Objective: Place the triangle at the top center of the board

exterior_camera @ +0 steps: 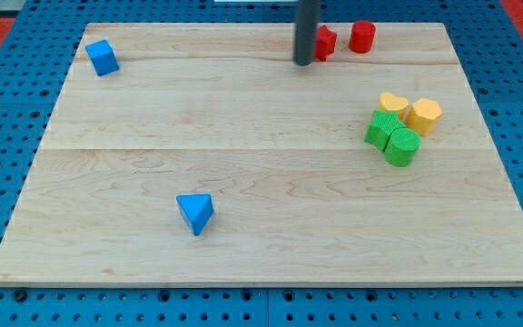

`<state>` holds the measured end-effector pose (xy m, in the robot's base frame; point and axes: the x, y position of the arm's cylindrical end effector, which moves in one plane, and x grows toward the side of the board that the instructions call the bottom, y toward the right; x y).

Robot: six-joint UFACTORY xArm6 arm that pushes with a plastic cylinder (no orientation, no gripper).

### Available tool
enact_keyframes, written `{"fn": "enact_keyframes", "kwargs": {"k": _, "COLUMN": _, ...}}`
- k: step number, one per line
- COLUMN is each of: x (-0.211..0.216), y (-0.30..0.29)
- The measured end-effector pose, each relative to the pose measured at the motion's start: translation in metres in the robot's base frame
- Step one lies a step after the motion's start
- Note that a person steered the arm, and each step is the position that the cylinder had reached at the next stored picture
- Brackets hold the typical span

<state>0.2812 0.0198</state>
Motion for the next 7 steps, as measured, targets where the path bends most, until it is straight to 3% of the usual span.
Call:
{"fn": "enact_keyframes", "kwargs": {"k": 1, "x": 0.03, "y": -0.097}}
{"fn": "enact_keyframes", "kwargs": {"k": 3, "x": 0.225, "y": -0.012}}
{"fn": "enact_keyframes", "kwargs": {"k": 4, "x": 0.306, "y": -0.044}}
{"fn": "enact_keyframes", "kwargs": {"k": 5, "x": 0.263, "y": -0.12}}
{"fn": "enact_keyframes", "kwargs": {"k": 7, "x": 0.156, "y": -0.14}}
